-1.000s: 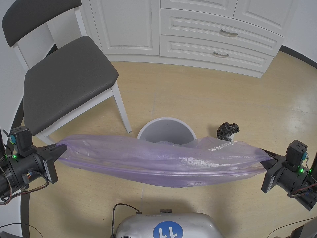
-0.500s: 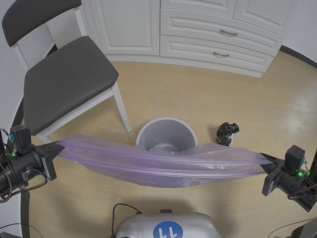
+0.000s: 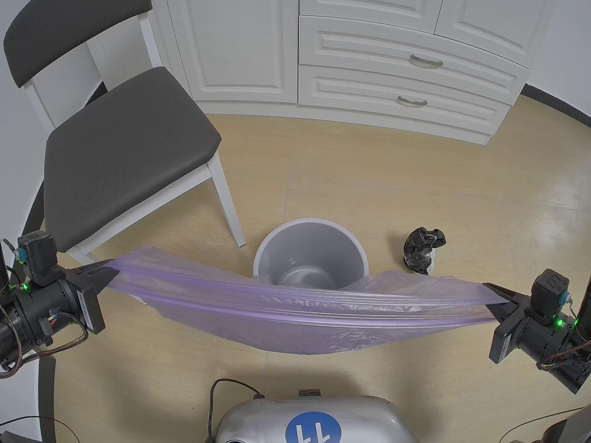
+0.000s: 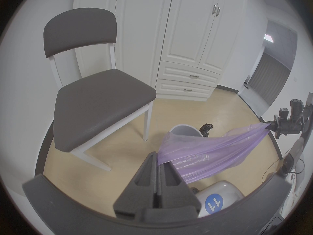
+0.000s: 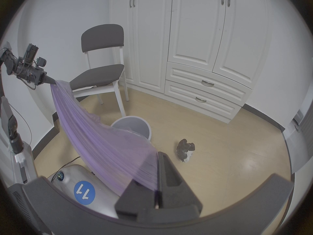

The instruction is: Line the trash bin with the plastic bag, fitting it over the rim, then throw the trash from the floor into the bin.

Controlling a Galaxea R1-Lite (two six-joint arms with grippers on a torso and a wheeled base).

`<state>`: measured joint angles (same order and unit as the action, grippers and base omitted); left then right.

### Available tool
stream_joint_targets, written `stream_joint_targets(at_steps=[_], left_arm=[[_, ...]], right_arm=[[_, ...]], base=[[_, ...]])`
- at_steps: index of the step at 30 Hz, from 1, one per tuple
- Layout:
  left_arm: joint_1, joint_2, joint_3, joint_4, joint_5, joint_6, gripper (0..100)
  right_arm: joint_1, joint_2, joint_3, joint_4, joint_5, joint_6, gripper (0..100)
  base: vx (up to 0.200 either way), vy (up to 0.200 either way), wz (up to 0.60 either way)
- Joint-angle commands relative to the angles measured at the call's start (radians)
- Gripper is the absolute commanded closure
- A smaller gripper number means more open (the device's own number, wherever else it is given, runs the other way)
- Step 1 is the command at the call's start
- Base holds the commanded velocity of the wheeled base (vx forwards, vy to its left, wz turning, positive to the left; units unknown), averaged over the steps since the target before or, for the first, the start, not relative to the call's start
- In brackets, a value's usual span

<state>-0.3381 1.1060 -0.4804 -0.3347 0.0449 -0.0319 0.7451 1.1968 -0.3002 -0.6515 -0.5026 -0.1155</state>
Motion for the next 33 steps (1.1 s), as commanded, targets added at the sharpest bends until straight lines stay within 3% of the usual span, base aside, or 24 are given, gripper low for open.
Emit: stream_joint_targets(at_steps=[1,5,6,15,20,27,33], left_arm=[[-0.044,-0.001,0.009,-0.041,0.001,-0.002,100],[-0.11,-0.005,0.046,-0.099,0.001,0.0,100],[-0.159,-0.008,0.072,-0.158,0.001,0.0,100],[-0.262,0.002,0.112,-0.264,0.006,-0.002,100],[-0.294,0.02,0.114,-0.277,0.006,-0.005,100],[-0.364,0.138,0.111,-0.406,0.01,-0.014,100],[-0.363,0.244,0.077,-0.57,0.013,-0.013,100]], right_arm=[[0.023,0.006,-0.005,-0.007,0.004,0.004,100],[0.082,0.001,0.007,-0.06,0.015,0.008,100],[0.109,0.001,0.024,-0.112,0.024,0.005,100],[0.146,0.021,0.033,-0.22,0.088,0.019,100],[0.207,0.053,0.03,-0.278,0.095,0.085,100],[0.3,0.101,0.029,-0.344,0.114,0.18,100],[0.339,0.119,-0.04,-0.344,0.141,0.18,100]], base=[[0.0,0.0,0.0],[0.0,0.0,0.0],[0.0,0.0,0.0],[0.0,0.0,0.0],[0.0,0.0,0.0],[0.0,0.0,0.0],[0.0,0.0,0.0]])
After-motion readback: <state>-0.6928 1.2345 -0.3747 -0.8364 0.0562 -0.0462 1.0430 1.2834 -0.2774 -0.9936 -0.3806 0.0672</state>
